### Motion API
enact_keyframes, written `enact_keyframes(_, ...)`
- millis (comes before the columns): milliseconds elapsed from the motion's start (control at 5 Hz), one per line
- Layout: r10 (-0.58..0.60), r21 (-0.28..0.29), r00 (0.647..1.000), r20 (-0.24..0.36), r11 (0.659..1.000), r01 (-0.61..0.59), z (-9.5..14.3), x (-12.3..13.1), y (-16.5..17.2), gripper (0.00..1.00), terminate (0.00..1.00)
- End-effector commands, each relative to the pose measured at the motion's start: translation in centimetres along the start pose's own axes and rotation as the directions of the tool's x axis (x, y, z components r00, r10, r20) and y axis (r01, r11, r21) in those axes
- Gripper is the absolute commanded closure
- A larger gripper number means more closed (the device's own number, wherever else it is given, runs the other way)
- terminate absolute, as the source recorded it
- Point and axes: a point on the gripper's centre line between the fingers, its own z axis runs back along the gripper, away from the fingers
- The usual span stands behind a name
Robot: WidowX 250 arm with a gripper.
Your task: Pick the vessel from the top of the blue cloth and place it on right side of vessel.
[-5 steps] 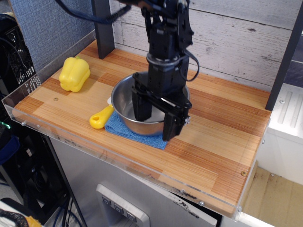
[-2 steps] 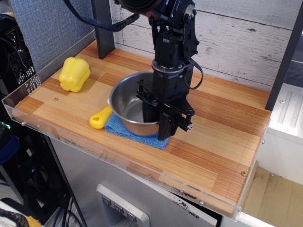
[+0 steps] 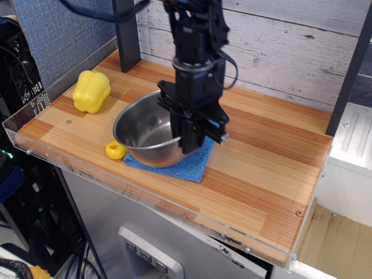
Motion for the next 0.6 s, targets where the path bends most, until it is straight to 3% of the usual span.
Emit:
enact_keyframes(0,0.051,0.042,0.990,0.133,0.997,-0.057,5.8,0.1,1.4,1.00,0.00)
enact_keyframes(400,-0.181,0.109,0.975,0.128,0.980,0.168,6.5,3.2,-6.1,1.00,0.00)
